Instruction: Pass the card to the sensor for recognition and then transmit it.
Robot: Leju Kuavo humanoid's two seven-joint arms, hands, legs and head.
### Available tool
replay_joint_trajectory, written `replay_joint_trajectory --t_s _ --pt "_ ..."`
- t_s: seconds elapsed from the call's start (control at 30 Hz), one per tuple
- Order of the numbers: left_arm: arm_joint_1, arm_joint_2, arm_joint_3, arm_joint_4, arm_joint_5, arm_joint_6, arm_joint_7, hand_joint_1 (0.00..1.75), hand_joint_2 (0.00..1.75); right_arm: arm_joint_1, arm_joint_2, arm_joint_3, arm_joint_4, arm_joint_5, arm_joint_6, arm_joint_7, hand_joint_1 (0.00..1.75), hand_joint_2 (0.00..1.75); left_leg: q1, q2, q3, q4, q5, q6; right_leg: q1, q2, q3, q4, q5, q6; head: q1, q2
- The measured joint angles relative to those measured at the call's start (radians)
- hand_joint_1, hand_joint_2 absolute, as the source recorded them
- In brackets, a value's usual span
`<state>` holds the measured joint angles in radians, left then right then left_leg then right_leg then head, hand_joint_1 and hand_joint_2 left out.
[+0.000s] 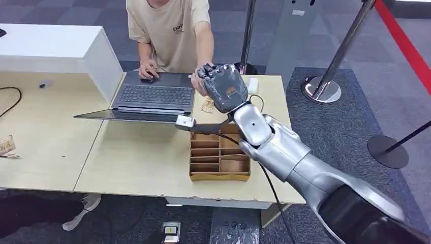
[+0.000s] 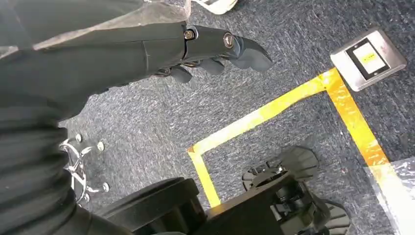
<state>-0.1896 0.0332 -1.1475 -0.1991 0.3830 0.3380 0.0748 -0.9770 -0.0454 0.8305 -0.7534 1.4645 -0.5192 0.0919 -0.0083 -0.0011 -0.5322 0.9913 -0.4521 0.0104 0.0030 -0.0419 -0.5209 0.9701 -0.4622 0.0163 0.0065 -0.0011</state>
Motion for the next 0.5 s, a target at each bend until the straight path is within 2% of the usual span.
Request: replay_joint_trajectory --t_s 0.4,0.43,0.5 --pt "0.000 -0.002 0.000 0.000 0.000 0.000 0.000 0.00 1.75 -0.013 0.006 0.040 0.077 0.000 0.001 0.000 1.75 1.75 0.000 0.001 0.000 0.000 0.000 0.000 0.000 0.000 0.000 0.000 0.000 0.000 0.000 0.000" --pt "0.000 -0.002 0.000 0.000 0.000 0.000 0.000 0.00 1.75 -0.015 0.007 0.043 0.081 0.008 0.031 0.000 1.75 1.75 0.000 0.001 0.000 0.000 0.000 0.000 0.000 0.000 0.000 0.000 0.000 0.000 0.000 0.000" --pt "0.000 -0.002 0.000 0.000 0.005 0.004 -0.003 0.00 1.75 -0.028 0.009 0.054 0.102 0.026 0.145 -0.008 1.75 1.75 0.000 0.001 0.000 0.000 0.000 0.000 0.000 0.000 0.000 0.000 0.000 0.000 0.000 0.000"
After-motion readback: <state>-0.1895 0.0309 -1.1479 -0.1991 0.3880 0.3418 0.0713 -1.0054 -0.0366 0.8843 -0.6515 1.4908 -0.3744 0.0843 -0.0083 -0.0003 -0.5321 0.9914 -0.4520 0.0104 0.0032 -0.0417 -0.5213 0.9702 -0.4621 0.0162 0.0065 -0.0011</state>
